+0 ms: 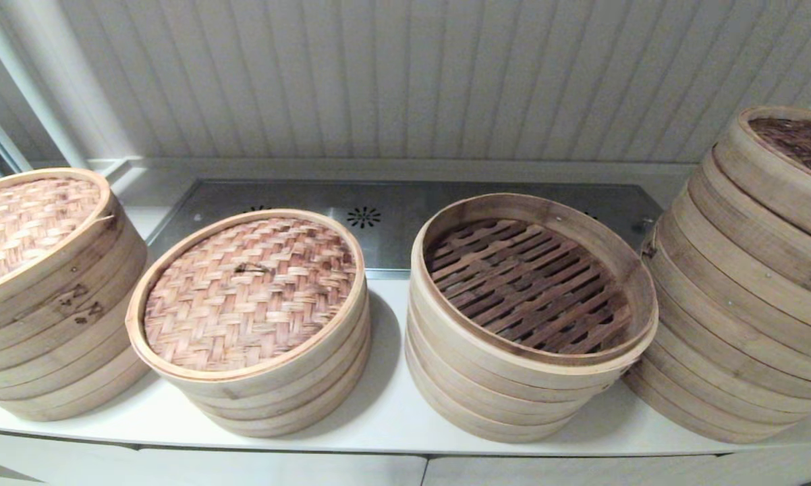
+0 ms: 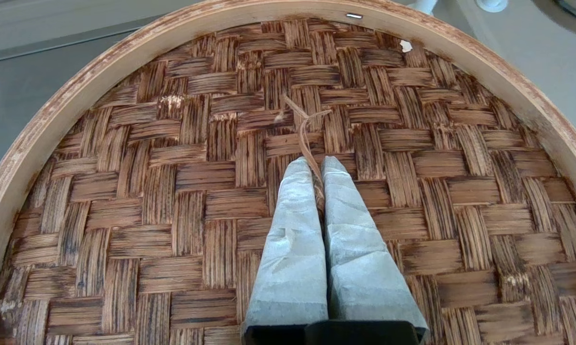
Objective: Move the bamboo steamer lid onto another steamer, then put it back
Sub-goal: Put the steamer
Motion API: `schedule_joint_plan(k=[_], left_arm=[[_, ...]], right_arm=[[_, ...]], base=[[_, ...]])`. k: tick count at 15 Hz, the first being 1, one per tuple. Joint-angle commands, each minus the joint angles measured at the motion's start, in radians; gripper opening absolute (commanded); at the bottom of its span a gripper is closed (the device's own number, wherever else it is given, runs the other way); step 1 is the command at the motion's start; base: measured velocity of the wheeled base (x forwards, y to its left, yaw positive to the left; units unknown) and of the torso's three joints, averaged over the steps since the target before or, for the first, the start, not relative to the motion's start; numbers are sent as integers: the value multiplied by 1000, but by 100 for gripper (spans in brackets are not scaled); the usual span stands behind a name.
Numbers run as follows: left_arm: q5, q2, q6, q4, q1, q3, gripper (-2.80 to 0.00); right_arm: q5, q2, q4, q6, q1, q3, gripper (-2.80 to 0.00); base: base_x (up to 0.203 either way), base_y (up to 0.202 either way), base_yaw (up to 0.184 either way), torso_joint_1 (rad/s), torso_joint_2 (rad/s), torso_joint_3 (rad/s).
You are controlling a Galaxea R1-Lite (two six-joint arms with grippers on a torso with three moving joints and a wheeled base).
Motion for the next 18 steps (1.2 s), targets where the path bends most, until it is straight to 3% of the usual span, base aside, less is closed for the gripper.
schedule_joint_plan(k=[1, 18], left_arm=[[-1, 0, 0, 0, 1, 12, -280], [0, 0, 0, 0, -1, 12, -280]], right_arm=[[1, 9, 4, 1, 2, 3, -280], [1, 18, 15, 8, 31, -61, -280]], base=[[0, 0, 0, 0, 0, 0], [0, 0, 0, 0, 0, 0]])
